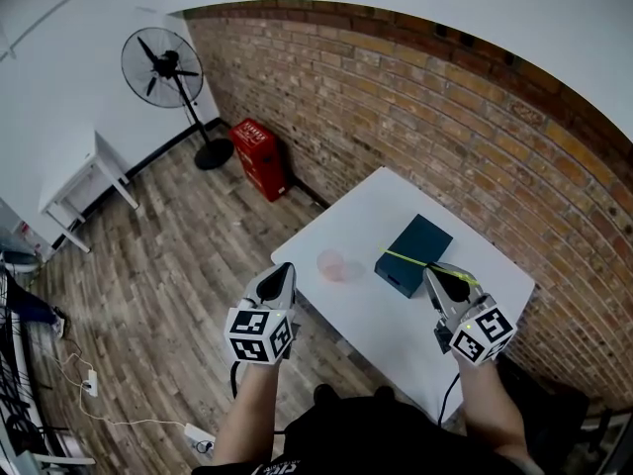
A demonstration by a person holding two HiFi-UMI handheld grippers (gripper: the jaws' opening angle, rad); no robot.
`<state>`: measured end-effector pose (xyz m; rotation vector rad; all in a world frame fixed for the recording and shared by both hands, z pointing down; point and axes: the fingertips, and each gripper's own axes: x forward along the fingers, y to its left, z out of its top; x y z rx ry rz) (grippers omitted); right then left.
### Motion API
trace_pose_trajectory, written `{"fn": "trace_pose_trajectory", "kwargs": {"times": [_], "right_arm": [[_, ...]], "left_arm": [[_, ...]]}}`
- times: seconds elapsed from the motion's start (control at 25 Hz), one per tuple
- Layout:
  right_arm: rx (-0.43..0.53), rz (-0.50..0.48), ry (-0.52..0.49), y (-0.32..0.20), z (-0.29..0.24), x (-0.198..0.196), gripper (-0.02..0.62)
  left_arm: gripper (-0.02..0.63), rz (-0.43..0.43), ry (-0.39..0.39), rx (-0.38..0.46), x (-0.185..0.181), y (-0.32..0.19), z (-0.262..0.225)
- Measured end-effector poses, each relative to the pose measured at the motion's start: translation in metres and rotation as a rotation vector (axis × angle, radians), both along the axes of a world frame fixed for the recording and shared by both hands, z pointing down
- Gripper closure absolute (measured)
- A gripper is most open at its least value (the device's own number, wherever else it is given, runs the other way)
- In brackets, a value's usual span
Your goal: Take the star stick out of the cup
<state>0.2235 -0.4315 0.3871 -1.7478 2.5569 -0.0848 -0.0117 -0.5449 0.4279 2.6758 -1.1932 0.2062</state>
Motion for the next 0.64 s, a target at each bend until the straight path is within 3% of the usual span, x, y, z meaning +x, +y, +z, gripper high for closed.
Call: {"fn": "trace_pose_trajectory", "kwargs": {"times": [0.64], "right_arm": [[-0.015,-0.058,0.009,-0.005,0.006,-0.015,0.581]], "left_arm": [[0.598,-0.023,0.005,-0.007,-0.005,0.0,0.005]]}}
